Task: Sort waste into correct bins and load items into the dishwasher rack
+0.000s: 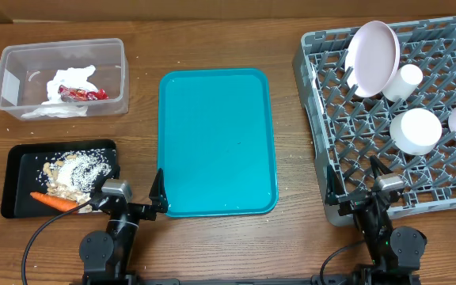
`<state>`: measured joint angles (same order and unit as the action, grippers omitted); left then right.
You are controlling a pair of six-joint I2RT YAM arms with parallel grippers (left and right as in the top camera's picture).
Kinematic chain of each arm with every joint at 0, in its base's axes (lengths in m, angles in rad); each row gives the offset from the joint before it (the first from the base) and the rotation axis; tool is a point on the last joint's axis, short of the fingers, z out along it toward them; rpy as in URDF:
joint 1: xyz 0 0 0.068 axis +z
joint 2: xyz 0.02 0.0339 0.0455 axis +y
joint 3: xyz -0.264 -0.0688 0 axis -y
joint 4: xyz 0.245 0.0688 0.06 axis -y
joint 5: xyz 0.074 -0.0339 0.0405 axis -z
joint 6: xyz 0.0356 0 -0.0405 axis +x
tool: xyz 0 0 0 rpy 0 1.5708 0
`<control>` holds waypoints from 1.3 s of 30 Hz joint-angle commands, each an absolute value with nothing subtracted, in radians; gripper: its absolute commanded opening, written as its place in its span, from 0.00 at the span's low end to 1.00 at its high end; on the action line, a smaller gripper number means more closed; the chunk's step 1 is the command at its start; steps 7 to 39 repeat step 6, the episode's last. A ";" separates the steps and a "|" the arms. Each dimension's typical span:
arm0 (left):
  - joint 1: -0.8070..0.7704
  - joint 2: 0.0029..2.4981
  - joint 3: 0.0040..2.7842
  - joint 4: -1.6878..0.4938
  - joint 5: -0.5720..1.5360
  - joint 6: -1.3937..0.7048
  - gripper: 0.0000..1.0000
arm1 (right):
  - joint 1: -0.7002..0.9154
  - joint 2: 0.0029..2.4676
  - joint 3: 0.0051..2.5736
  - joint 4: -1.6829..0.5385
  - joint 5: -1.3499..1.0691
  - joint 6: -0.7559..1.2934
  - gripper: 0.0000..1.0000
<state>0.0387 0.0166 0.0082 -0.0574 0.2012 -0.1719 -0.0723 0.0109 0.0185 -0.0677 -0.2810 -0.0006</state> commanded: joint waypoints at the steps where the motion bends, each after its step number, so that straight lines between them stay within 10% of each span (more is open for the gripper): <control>1: 0.033 0.004 0.005 -0.059 0.192 -0.145 1.00 | -0.076 0.003 0.009 -0.061 -0.281 -0.004 1.00; 39: 0.033 0.004 0.005 -0.059 0.192 -0.145 1.00 | -0.076 0.003 0.009 -0.061 -0.281 -0.004 1.00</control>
